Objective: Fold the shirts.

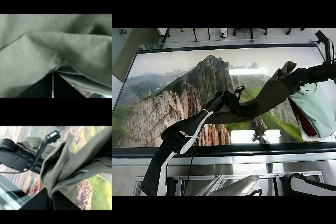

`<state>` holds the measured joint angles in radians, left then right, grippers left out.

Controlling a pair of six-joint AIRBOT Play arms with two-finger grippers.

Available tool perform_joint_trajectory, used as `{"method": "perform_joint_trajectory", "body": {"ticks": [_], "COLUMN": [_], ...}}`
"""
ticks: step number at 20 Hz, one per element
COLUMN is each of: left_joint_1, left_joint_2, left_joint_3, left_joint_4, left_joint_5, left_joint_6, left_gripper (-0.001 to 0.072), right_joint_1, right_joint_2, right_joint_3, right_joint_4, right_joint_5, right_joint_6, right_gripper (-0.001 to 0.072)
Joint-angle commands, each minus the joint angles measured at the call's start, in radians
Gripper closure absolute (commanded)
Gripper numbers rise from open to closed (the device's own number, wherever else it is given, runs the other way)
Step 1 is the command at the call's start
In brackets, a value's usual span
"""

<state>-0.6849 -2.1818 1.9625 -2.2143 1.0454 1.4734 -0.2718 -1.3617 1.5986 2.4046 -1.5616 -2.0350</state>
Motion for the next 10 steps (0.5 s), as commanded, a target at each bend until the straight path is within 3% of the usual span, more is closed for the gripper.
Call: {"method": "perform_joint_trajectory", "body": {"ticks": [1, 4, 7, 10], "left_joint_1": [0.012, 0.09, 0.261, 0.471], "left_joint_2": [0.03, 0.138, 0.335, 0.572], "left_joint_3": [0.001, 0.001, 0.001, 0.0], "left_joint_4": [-0.092, -0.09, -0.08, -0.08], "left_joint_5": [-0.061, 0.065, 0.253, 0.319], "left_joint_6": [-0.002, 0.035, 0.074, 0.079], "left_gripper": [0.0691, 0.0691, 0.0692, 0.0692], "right_joint_1": [0.002, 0.013, 0.074, 0.256], "right_joint_2": [-0.005, -0.031, -0.042, -0.044], "right_joint_3": [0.006, 0.006, 0.006, -0.01], "right_joint_4": [-0.003, -0.002, 0.001, 0.009], "right_joint_5": [-0.032, -0.032, -0.007, 0.156], "right_joint_6": [0.01, 0.03, 0.076, 0.155], "right_gripper": [0.0688, 0.0688, 0.0688, 0.0688]}}
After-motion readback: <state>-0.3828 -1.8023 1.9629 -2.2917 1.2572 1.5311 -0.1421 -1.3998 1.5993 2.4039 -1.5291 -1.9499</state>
